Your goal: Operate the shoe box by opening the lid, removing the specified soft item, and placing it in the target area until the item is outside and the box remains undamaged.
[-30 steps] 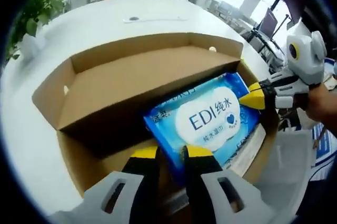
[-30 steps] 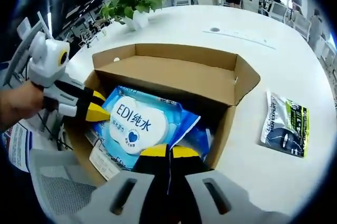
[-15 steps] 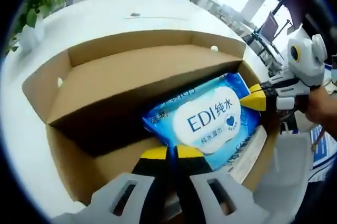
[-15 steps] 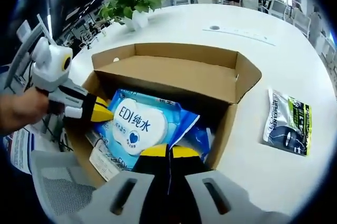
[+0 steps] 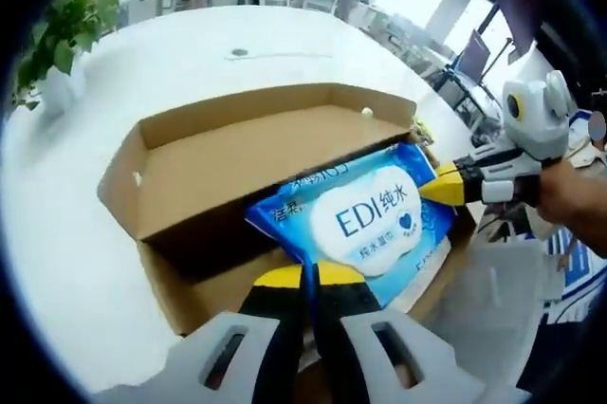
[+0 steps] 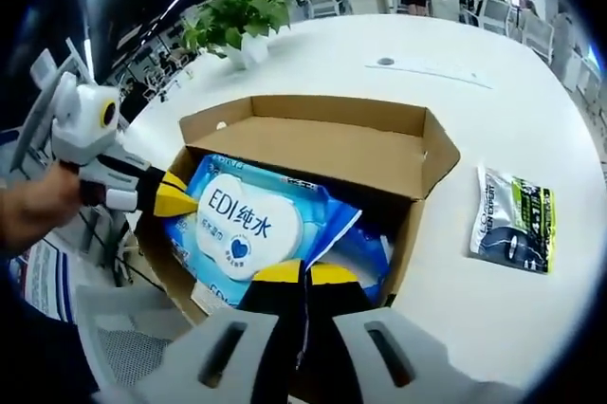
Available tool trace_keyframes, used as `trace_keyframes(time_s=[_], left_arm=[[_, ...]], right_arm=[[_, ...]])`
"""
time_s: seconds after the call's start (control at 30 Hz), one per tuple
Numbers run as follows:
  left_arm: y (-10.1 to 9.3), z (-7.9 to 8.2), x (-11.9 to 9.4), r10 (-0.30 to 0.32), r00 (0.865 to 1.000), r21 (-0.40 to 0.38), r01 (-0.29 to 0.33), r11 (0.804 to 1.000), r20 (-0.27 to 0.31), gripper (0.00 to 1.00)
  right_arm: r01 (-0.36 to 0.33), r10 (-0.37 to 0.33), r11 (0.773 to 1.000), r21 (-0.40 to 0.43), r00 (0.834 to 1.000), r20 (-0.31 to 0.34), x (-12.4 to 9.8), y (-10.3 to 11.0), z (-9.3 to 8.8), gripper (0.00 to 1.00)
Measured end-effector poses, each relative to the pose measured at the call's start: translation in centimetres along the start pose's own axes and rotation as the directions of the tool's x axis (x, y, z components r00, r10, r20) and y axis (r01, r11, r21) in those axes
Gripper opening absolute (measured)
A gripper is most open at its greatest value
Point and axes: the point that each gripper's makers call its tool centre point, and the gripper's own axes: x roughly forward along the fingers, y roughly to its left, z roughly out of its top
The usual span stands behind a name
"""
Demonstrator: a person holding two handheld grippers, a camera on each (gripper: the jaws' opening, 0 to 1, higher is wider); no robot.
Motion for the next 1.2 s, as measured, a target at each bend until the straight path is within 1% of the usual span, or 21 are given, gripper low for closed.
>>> trace_keyframes(time_s=[0.27, 0.4, 0.5, 0.6, 0.73, 0.87, 1.0, 1.2], left_arm=[[-1.6, 1.4, -2.1, -0.012, 1.000, 0.046, 0.011, 0.999, 0.027, 0.00], [-2.5, 2.0, -2.5, -0.025, 0.999, 0.061, 0.023, 0.998, 0.032, 0.00], [-3.3, 2.6, -2.7, -0.033, 0.999, 0.074, 0.030, 0.997, 0.037, 0.00], [-4.4, 3.4, -2.6, -0.044, 0.998, 0.091, 0.040, 0.995, 0.048, 0.00], [-5.8, 4.1, -2.0, -0.060, 0.997, 0.119, 0.053, 0.991, 0.050, 0.00], [-7.4, 4.7, -1.1, -0.073, 0.996, 0.138, 0.067, 0.988, 0.043, 0.00], [-9.1, 5.2, 0.0, -0.090, 0.995, 0.156, 0.084, 0.984, 0.034, 0.00], [-12.3, 6.3, 1.9, -0.127, 0.992, 0.181, 0.121, 0.976, 0.023, 0.00]], right_arm=[[0.010, -0.011, 1.000, 0.005, 0.999, 0.031, -2.0, 0.3, 1.0, 0.00], [0.022, -0.022, 1.000, 0.004, 0.998, 0.053, -3.4, 0.1, 1.5, 0.00], [0.035, -0.035, 0.999, 0.004, 0.997, 0.067, -4.4, -0.3, 1.8, 0.00], [0.058, -0.059, 0.998, 0.012, 0.994, 0.088, -5.4, -1.3, 2.1, 0.00], [0.075, -0.078, 0.997, 0.031, 0.991, 0.105, -6.4, -2.5, 2.0, 0.00], [0.095, -0.099, 0.995, 0.044, 0.989, 0.112, -7.5, -3.9, 1.3, 0.00], [0.119, -0.125, 0.991, 0.062, 0.985, 0.117, -8.6, -5.8, 0.7, 0.00], [0.156, -0.168, 0.983, 0.095, 0.978, 0.123, -10.5, -8.8, -0.1, 0.00]])
